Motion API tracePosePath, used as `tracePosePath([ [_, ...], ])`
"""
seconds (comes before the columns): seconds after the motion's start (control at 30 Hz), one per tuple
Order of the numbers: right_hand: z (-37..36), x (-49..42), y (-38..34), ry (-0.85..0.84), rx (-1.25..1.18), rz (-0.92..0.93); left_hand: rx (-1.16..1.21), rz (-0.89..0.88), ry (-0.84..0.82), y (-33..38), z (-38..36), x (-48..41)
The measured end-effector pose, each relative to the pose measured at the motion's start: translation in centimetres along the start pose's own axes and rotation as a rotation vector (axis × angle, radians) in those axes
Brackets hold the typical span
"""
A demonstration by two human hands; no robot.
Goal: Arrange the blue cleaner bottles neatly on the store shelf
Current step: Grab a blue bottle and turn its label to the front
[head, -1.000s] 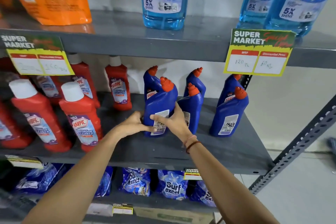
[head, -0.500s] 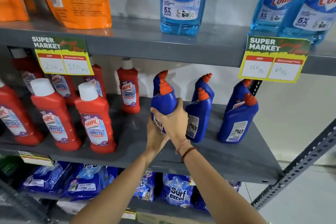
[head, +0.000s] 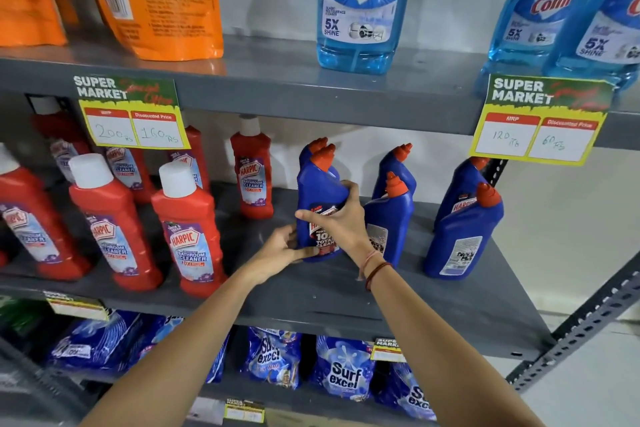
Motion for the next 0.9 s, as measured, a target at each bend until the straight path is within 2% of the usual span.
tracePosePath([
  [0.23,-0.6,0.9,3.3,0.174,0.0,-0.044,-0.164,0.075,-0.09,-1.5,1.0,-1.4],
  [0.37,-1.7,1.4,4.9,0.162,-0.002,-0.08,-0.275,0.12,-0.08,-2.7,1.8,-1.8],
  [0.47,-2.1,1.3,4.9,0.147,0.01,-0.069,-0.246,0.142,-0.073,-3.1,2.2,-2.0],
  [0.53,-2.0,1.7,4.8,0.137,0.017,-0.058,-0.19,0.14,-0.009,-3.7,2.8,-2.1],
  [0.6,-1.1,2.8,4.4,0.17,0.036,-0.027,-0.135,0.104,0.161,-4.5,4.0,-1.4],
  [0.7,3.2,5.7,2.7,0.392,0.102,0.11,-0.219,-0.028,0.538,-4.8,5.0,2.0],
  [0.73,5.1,6.9,2.0,0.494,0.144,0.166,-0.256,-0.092,0.614,-4.4,4.3,3.3],
  [0.77,7.0,8.0,1.5,0.59,0.177,0.205,-0.277,-0.149,0.63,-3.9,3.0,4.2],
  [0.83,10.7,9.1,2.1,0.714,0.189,0.179,-0.322,-0.235,0.547,-2.8,-0.7,4.4],
  [0.9,13.3,8.2,4.1,0.686,0.148,0.054,-0.396,-0.278,0.426,-1.8,-4.5,3.2],
])
Point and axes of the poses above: each hand's wrist, its own x-axis away from the middle knuckle, its own z-axis out of the back of the hand, y = z × x, the point moved 10 cm from there along -x, towards the middle knuckle, and after that the axes turned 2 degrees about -x, right-handed, at the moved point
